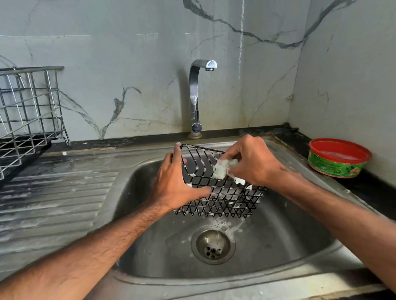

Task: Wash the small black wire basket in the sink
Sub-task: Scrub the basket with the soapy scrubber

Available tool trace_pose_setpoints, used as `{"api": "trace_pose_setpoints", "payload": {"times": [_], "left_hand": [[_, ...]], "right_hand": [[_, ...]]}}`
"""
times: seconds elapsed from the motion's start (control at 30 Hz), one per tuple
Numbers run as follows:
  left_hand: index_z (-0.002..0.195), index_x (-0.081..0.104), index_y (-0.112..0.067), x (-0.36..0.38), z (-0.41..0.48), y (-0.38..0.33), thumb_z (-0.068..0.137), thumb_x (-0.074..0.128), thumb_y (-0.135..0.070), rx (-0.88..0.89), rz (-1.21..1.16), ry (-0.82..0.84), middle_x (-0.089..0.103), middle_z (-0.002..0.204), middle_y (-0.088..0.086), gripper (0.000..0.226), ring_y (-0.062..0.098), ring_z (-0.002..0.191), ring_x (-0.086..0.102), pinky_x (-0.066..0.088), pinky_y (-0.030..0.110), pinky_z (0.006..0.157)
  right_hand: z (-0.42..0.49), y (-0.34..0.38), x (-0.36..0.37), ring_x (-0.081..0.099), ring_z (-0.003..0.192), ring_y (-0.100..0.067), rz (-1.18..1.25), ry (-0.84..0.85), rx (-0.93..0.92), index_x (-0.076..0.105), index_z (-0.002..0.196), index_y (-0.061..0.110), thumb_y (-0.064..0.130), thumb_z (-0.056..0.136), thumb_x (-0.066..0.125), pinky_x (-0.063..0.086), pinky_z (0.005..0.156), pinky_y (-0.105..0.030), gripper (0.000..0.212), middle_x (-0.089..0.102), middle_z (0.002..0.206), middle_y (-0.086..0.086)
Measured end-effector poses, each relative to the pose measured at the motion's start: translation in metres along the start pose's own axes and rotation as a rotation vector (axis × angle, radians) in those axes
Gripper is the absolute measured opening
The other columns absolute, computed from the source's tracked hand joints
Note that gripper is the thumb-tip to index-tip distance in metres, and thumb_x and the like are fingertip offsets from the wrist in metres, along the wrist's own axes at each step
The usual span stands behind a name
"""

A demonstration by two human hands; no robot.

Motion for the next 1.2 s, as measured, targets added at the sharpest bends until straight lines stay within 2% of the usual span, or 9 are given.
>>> {"api": "trace_pose_setpoints", "payload": {"times": [0.13,0.27,0.4,0.57,0.7,0.83,0.97,1.07,1.2], "left_hand": [[0.166,-0.003,-0.026,0.000,-0.001,0.002,0.038,0.072,-0.083,-0.040,-0.016,0.004,0.034,0.162,0.009,0.159,0.027,0.147,0.039,0.043,0.055,0.116],[0.167,-0.002,-0.022,-0.003,-0.002,0.000,0.038,0.069,-0.083,-0.031,-0.010,0.008,0.036,0.159,0.008,0.159,0.025,0.143,0.042,0.047,0.055,0.113],[0.165,-0.009,-0.028,-0.003,-0.004,-0.004,0.039,0.071,-0.083,0.012,0.014,0.024,0.036,0.158,0.004,0.159,0.023,0.140,0.046,0.049,0.060,0.109],[0.165,-0.012,-0.028,-0.003,-0.005,-0.007,0.044,0.082,-0.082,0.058,0.039,0.029,0.038,0.157,0.005,0.163,0.025,0.140,0.045,0.048,0.058,0.110],[0.167,-0.004,-0.019,-0.006,-0.006,-0.007,0.053,0.094,-0.069,0.082,0.024,0.006,0.044,0.147,-0.001,0.159,0.020,0.135,0.048,0.048,0.056,0.110],[0.167,-0.004,-0.021,-0.005,-0.006,-0.007,0.051,0.092,-0.063,0.076,0.034,0.002,0.044,0.147,-0.004,0.156,0.016,0.132,0.047,0.049,0.053,0.110],[0.167,-0.006,-0.022,-0.004,-0.004,-0.006,0.042,0.073,-0.078,0.081,0.048,0.008,0.044,0.147,-0.004,0.157,0.016,0.130,0.049,0.053,0.052,0.106],[0.167,-0.005,-0.019,-0.005,-0.004,-0.006,0.040,0.069,-0.079,0.081,0.045,0.001,0.044,0.144,-0.006,0.159,0.012,0.125,0.049,0.054,0.044,0.103],[0.167,-0.005,-0.018,-0.005,-0.005,-0.005,0.047,0.082,-0.072,0.080,0.030,-0.005,0.044,0.145,-0.005,0.158,0.013,0.129,0.048,0.052,0.045,0.107]], "right_hand": [[0.007,-0.028,-0.010,0.060,0.047,-0.002,-0.036,-0.003,0.099,0.079,0.090,0.011,-0.007,0.078,0.078,0.047,0.040,-0.017,0.021,0.076,0.084,-0.001],[0.008,-0.050,-0.022,0.051,0.047,-0.001,-0.093,-0.006,0.166,0.080,0.094,0.008,-0.009,0.078,0.077,0.035,0.036,-0.008,0.023,0.076,0.092,-0.008],[0.010,-0.049,-0.018,0.053,0.057,-0.006,-0.122,-0.018,0.194,0.078,0.093,0.010,-0.010,0.082,0.073,0.037,0.038,-0.007,0.024,0.074,0.100,-0.007],[0.003,0.002,0.006,0.072,0.078,-0.010,-0.163,-0.041,-0.073,0.078,0.101,0.009,-0.013,0.085,0.064,0.057,0.067,-0.010,0.031,0.077,0.106,-0.006],[0.000,0.015,0.014,0.075,0.089,-0.012,-0.105,-0.029,-0.146,0.079,0.099,0.006,-0.012,0.085,0.065,0.058,0.074,-0.012,0.027,0.077,0.104,-0.005],[0.008,-0.020,0.004,0.066,0.066,-0.003,-0.137,-0.028,0.012,0.078,0.091,0.008,-0.015,0.086,0.060,0.049,0.052,-0.005,0.030,0.076,0.105,-0.006],[0.013,-0.066,-0.010,0.068,0.067,-0.009,-0.222,-0.050,0.178,0.070,0.079,0.022,-0.011,0.086,0.064,0.055,0.051,-0.016,0.034,0.074,0.100,-0.005],[0.014,-0.082,-0.014,0.060,0.058,-0.006,-0.240,-0.071,0.209,0.075,0.087,0.016,-0.011,0.086,0.063,0.042,0.041,-0.009,0.030,0.074,0.105,-0.007],[0.016,-0.052,0.001,0.071,0.078,-0.010,-0.206,-0.087,0.079,0.077,0.102,0.012,-0.009,0.090,0.061,0.059,0.060,-0.017,0.029,0.075,0.111,-0.006]]}}
Point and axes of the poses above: each hand's wrist, its own z-axis towards the middle knuckle, its own x-axis out of the palm, y = z × x, the point moved 5 cm from there along z, towards the middle knuckle
